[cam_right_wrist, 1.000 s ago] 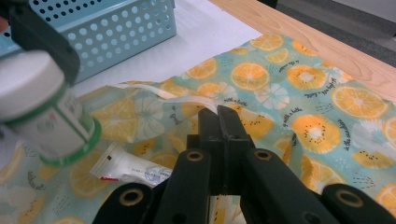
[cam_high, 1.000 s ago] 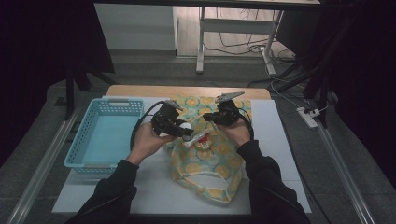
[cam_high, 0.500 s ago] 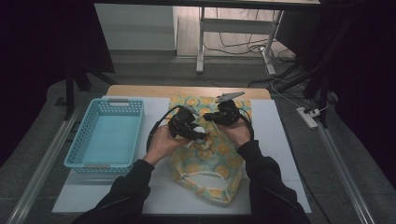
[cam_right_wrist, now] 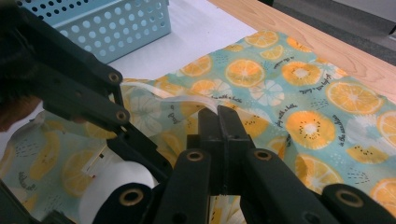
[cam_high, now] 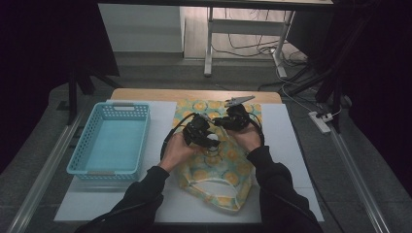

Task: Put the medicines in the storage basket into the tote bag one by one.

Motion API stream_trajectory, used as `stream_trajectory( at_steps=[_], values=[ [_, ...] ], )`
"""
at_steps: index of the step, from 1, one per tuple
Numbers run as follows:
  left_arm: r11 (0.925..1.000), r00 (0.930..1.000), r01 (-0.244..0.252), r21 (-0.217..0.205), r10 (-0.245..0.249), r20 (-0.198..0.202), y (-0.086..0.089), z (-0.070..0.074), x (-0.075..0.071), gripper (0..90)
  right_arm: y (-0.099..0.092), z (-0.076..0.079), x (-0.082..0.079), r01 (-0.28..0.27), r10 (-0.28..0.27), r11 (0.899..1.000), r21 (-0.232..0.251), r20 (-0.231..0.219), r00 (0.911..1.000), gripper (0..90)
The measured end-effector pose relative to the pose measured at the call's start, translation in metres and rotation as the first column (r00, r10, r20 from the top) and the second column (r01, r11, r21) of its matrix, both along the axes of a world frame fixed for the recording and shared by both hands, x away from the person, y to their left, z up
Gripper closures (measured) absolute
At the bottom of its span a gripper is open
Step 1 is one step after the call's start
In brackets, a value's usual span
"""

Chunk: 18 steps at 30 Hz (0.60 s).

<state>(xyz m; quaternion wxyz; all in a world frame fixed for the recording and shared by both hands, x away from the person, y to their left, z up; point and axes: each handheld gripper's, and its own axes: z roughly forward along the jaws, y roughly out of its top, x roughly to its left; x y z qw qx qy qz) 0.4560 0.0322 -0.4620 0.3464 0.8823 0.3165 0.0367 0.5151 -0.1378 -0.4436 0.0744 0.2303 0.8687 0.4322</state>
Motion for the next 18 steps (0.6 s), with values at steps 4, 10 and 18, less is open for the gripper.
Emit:
stream_trajectory(
  at_steps=[4, 10, 18],
  values=[
    [0.9996, 0.9999, 0.004, 0.027, -0.004, 0.014, -0.0044, -0.0048, 0.0022, 50.4, -0.0002, -0.0002, 0.0001, 0.002, -0.002, 1.000, -0.001, 0.000, 1.0000, 90.0],
    [0.9986, 0.9996, 0.000, 0.054, -0.002, 0.027, -0.0084, -0.0104, 0.0041, 50.2, -0.0001, -0.0009, 0.0000, 0.002, -0.002, 1.000, 0.000, -0.001, 1.0000, 90.0],
    [0.9987, 0.9996, 0.002, 0.051, -0.004, 0.028, -0.0089, -0.0106, 0.0043, 47.9, -0.0012, -0.0022, -0.0001, 0.000, 0.000, 1.000, -0.001, -0.001, 1.0000, 90.0]
  ],
)
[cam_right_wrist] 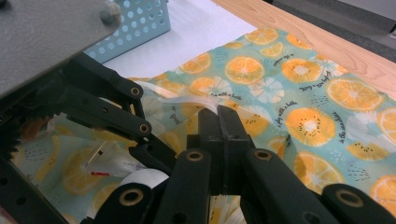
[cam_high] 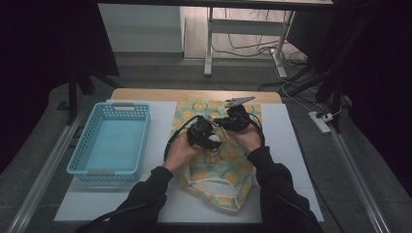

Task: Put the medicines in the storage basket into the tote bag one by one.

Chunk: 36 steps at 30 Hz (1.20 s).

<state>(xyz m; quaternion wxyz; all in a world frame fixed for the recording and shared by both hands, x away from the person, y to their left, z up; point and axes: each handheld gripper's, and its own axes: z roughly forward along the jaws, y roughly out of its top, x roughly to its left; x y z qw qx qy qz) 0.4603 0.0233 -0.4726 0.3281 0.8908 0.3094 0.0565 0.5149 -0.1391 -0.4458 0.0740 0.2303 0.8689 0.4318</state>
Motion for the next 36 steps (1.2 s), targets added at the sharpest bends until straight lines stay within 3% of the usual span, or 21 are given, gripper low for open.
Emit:
stream_trajectory(
  at_steps=[3, 12, 21, 27, 32, 36],
  values=[
    [0.9989, 0.9989, -0.044, -0.014, 0.044, -0.013, -0.002, 0.000, 0.000, 35.8, 0.000, 0.001, -0.001, 0.001, -0.001, 1.000, 0.000, -0.002, 1.0000, 90.0],
    [0.9978, 0.9994, -0.035, -0.056, 0.034, -0.010, 0.002, 0.012, -0.008, 24.2, -0.002, 0.001, -0.001, -0.001, 0.001, 1.000, 0.000, 0.002, 1.0000, 90.0],
    [0.9956, 0.9998, 0.005, -0.093, -0.006, -0.020, 0.014, 0.022, -0.018, 12.5, -0.003, 0.001, -0.002, -0.003, 0.003, 1.000, 0.003, -0.001, 1.0000, 90.0],
    [0.9886, 0.9980, 0.062, -0.137, -0.063, -0.008, 0.022, 0.025, -0.028, 2.6, -0.004, 0.002, -0.003, -0.003, 0.003, 1.000, 0.003, 0.000, 1.0000, 90.0],
    [0.9840, 0.9953, 0.097, -0.149, -0.095, 0.018, 0.029, 0.028, -0.037, 0.8, -0.004, 0.003, -0.004, -0.006, 0.006, 1.000, 0.006, -0.001, 1.0000, 90.0],
    [0.9829, 0.9957, 0.092, -0.160, -0.093, 0.001, 0.035, 0.027, -0.043, 0.9, -0.004, 0.003, -0.005, -0.007, 0.007, 1.000, 0.008, -0.004, 1.0000, 90.0]
  ],
)
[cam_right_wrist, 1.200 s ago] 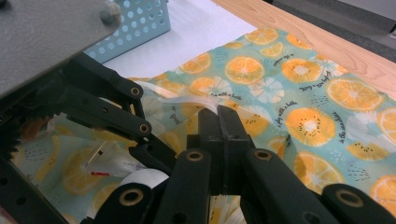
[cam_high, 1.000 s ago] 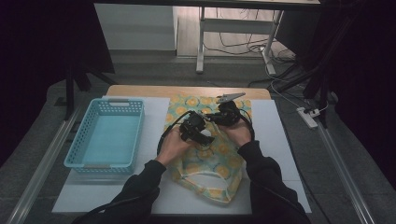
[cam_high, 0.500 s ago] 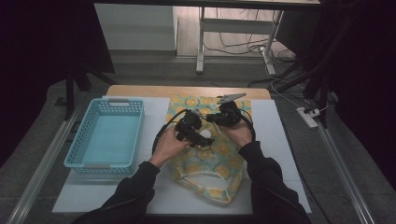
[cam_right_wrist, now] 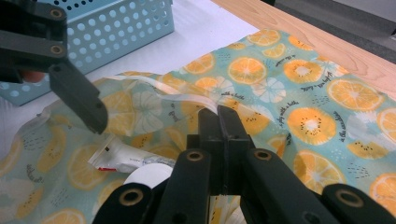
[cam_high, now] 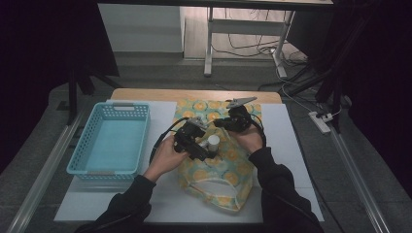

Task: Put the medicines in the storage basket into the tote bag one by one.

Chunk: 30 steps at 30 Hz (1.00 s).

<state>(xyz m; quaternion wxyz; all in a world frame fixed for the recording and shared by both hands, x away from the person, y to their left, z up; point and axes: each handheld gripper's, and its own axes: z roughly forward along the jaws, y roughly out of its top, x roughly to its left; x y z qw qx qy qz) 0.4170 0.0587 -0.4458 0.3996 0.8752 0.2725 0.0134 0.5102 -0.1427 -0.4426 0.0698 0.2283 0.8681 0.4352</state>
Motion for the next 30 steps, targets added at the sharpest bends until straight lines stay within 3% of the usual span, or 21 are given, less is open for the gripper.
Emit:
stream_trajectory(
  at_steps=[9, 13, 21, 30],
  values=[
    [0.9997, 0.9998, 0.011, -0.021, -0.010, 0.015, 0.010, -0.005, -0.017, 1.3, 0.000, 0.002, -0.003, -0.010, 0.010, 1.000, 0.006, 0.001, 0.9999, 90.0],
    [0.9997, 0.9983, 0.018, -0.015, -0.017, 0.056, 0.013, -0.008, -0.025, 1.3, 0.000, 0.002, -0.004, -0.015, 0.015, 1.000, 0.010, 0.000, 0.9999, 90.0],
    [0.9996, 0.9978, 0.026, -0.011, -0.025, 0.062, 0.013, -0.019, -0.040, 1.2, -0.002, 0.002, -0.007, -0.025, 0.025, 1.000, 0.014, 0.003, 0.9997, 90.0],
    [1.0000, 0.9999, 0.004, 0.000, -0.004, 0.012, 0.011, -0.028, -0.048, 1.1, -0.002, 0.002, -0.011, -0.038, 0.038, 0.999, 0.017, 0.000, 0.9993, 90.0]
  ],
)
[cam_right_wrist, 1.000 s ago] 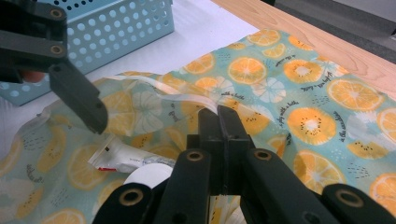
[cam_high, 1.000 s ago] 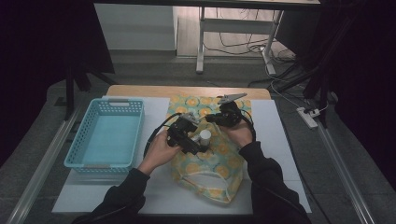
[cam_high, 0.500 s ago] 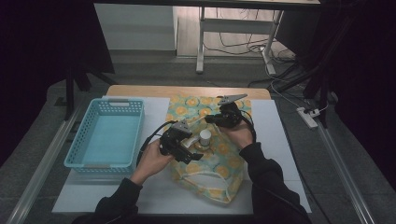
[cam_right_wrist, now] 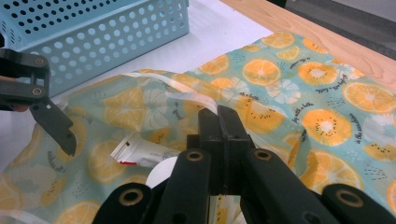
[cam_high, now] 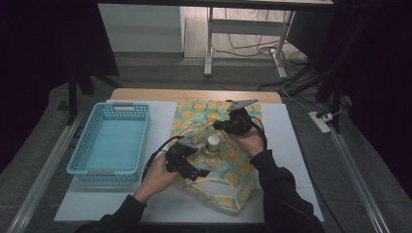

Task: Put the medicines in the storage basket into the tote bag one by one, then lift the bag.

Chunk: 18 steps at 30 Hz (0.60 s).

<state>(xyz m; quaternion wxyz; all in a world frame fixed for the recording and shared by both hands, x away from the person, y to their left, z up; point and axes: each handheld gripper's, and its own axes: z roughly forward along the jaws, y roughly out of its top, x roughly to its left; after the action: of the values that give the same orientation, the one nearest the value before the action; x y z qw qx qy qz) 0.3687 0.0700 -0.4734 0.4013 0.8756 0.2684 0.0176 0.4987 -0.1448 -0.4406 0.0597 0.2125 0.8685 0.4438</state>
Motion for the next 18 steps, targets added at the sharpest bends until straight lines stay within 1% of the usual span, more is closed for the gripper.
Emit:
stream_trajectory(
  at_steps=[7, 12, 18],
  values=[
    [1.0000, 1.0000, 0.002, 0.004, -0.002, 0.002, 0.003, -0.009, -0.006, 0.4, 0.000, 0.001, -0.003, -0.006, 0.006, 1.000, 0.000, -0.003, 1.0000, 90.0],
    [0.9999, 0.9998, 0.014, -0.003, -0.014, -0.014, 0.005, -0.016, -0.008, 0.1, 0.000, 0.002, -0.005, -0.012, 0.012, 1.000, 0.002, -0.003, 0.9999, 90.0],
    [0.9993, 0.9991, 0.034, 0.015, -0.034, -0.024, 0.006, -0.026, -0.012, 0.0, 0.002, 0.005, -0.009, -0.027, 0.027, 1.000, 0.005, 0.002, 0.9996, 90.0]
  ],
)
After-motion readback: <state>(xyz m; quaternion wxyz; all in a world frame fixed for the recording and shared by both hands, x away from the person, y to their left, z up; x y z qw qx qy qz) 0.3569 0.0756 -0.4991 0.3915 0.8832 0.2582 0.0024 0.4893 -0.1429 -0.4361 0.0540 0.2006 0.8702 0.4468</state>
